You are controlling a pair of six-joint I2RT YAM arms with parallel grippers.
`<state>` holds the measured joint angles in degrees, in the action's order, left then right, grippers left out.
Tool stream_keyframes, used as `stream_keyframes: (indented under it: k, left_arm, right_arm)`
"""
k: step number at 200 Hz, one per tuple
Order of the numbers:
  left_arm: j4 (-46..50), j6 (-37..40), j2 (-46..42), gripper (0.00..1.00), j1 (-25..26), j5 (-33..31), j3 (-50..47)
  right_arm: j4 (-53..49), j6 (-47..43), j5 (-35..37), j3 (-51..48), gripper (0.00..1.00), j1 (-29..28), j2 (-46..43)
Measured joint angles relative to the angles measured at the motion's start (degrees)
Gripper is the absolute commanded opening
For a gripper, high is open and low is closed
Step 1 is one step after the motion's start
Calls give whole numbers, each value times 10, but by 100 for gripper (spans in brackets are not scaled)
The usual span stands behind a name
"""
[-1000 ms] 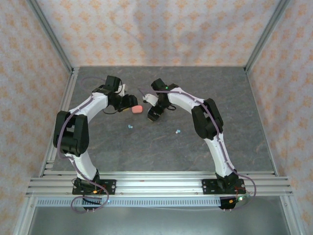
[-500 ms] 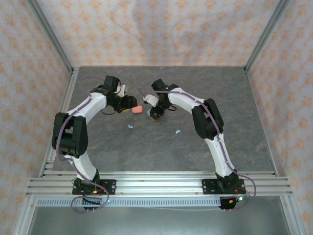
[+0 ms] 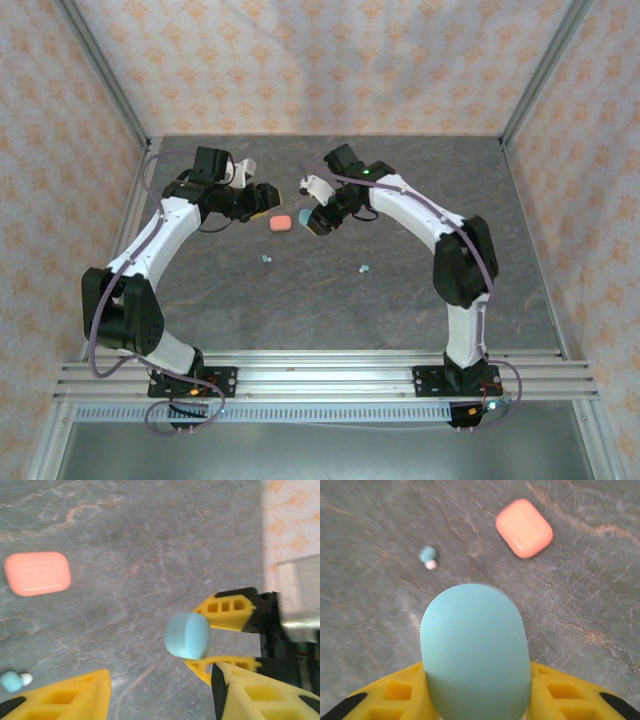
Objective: Insert the wireless bluetooth earbuds into the charging case
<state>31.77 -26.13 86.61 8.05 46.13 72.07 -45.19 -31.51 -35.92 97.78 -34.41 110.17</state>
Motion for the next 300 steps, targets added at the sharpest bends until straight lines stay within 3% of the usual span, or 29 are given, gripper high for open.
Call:
stream_keyframes:
  k: [59, 157, 171, 183, 202, 220, 263, 300]
  left_arm:
    - [-11, -70, -19, 50, 66, 52, -6]
    - [-82, -160, -53, 48, 119, 71, -39]
    - [-87, -170, -53, 44, 123, 73, -45]
    - [-93, -177, -56, 34, 126, 72, -48]
    - [-100, -191, -63, 18, 126, 70, -51]
    - [-102, -198, -66, 12, 126, 65, -52]
    - [-107, -231, -75, 6, 126, 37, -52]
    - [-145, -276, -89, 5, 126, -5, -52]
  right_arm:
    - [-3, 58, -15, -61, 38, -19, -122]
    - [1, 93, -27, -105, 37, -28, -189]
    - [1, 95, -27, -106, 37, -28, -194]
    - [2, 97, -27, -108, 37, -28, -195]
    - [2, 100, -27, -111, 46, -29, -196]
    - [6, 107, -24, -112, 59, -29, -198]
    - [38, 178, -16, -113, 71, -5, -229]
    - [80, 341, -3, -116, 73, 57, -284]
